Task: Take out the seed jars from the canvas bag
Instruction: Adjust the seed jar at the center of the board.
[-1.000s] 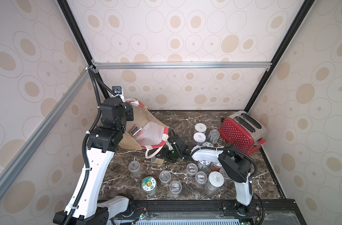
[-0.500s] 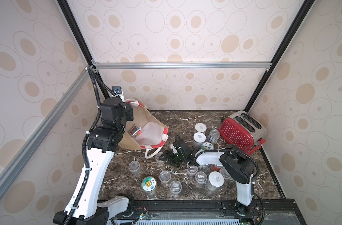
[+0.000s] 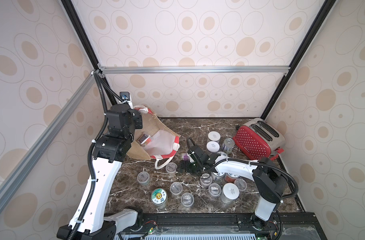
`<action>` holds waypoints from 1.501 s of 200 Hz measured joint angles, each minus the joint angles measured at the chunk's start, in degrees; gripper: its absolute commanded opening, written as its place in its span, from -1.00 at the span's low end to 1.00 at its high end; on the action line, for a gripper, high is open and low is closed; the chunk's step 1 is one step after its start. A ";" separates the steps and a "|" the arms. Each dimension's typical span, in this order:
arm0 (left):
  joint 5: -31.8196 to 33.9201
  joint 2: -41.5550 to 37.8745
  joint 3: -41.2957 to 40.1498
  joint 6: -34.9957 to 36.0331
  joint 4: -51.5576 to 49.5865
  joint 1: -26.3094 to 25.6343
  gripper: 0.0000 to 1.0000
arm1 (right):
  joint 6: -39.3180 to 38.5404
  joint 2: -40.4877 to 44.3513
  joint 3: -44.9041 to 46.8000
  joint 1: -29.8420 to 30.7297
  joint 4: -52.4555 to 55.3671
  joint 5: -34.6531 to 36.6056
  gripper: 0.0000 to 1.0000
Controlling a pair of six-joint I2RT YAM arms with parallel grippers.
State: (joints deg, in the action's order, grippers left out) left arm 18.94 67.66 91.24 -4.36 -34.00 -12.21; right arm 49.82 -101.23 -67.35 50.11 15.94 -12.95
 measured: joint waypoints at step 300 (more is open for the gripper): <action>-2.10 2.23 2.75 -0.37 -1.40 0.07 -1.00 | -48.15 -5.84 4.39 -4.07 -13.90 2.97 0.89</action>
State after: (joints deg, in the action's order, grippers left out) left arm 16.84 69.89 94.00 -4.73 -35.40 -12.14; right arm 1.67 -107.07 -62.96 46.04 2.04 -9.98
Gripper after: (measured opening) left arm 0.074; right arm 0.947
